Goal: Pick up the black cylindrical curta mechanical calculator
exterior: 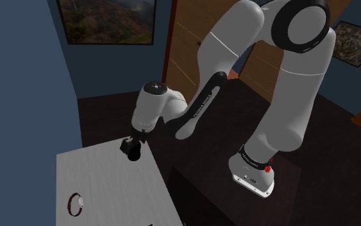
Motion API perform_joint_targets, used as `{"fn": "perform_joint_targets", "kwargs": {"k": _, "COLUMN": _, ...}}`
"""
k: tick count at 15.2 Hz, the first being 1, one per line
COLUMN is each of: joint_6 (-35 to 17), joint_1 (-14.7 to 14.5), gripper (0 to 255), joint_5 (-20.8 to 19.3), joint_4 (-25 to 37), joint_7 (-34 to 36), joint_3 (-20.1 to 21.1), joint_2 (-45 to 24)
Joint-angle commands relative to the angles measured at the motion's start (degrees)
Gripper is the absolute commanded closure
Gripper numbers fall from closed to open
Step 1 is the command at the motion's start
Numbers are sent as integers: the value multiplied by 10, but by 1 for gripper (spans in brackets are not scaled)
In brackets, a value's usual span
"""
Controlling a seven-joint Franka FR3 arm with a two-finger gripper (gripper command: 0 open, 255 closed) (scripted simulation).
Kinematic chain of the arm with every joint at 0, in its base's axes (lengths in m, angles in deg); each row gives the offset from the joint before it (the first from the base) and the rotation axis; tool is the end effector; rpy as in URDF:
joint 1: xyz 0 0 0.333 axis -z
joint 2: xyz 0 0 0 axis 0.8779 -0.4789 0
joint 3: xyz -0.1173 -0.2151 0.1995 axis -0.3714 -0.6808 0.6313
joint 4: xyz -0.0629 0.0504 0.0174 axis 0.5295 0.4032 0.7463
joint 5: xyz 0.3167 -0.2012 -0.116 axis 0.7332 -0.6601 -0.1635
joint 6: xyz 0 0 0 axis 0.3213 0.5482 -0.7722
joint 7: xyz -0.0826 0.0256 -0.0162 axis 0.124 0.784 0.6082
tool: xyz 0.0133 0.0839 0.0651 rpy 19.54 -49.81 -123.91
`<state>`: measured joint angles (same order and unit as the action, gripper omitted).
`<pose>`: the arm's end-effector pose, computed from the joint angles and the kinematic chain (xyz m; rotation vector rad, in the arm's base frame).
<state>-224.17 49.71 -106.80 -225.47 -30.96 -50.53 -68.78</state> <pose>0.3865 0.3167 0.2055 -3.0178 -0.0821 -0.2404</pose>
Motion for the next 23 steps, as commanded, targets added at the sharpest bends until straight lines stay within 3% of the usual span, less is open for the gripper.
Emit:
{"fn": "perform_joint_targets", "kwargs": {"k": 1, "joint_6": -11, "joint_1": -15, "gripper": 0, "joint_5": -20, "joint_4": 5, "joint_7": 16, "joint_3": -18, "joint_2": -15}}
{"fn": "perform_joint_targets", "kwargs": {"k": 2, "joint_6": -11, "joint_1": -15, "gripper": 0, "joint_5": -20, "joint_4": 5, "joint_7": 16, "joint_3": -19, "joint_2": -15}}
{"fn": "perform_joint_targets", "kwargs": {"k": 3, "joint_6": -11, "joint_1": -16, "gripper": 255, "joint_5": -21, "joint_4": 6, "joint_7": 17, "joint_3": -20, "joint_2": -16}}
{"fn": "perform_joint_targets", "kwargs": {"k": 12, "joint_6": -11, "joint_1": -15, "gripper": 255, "joint_5": -20, "joint_4": 5, "joint_7": 16, "joint_3": -19, "joint_2": -15}}
{"fn": "perform_joint_targets", "kwargs": {"k": 23, "joint_6": 57, "joint_1": 64, "gripper": 255, "joint_5": 112, "joint_4": -11, "joint_7": -86, "joint_3": 84, "joint_2": 75}}
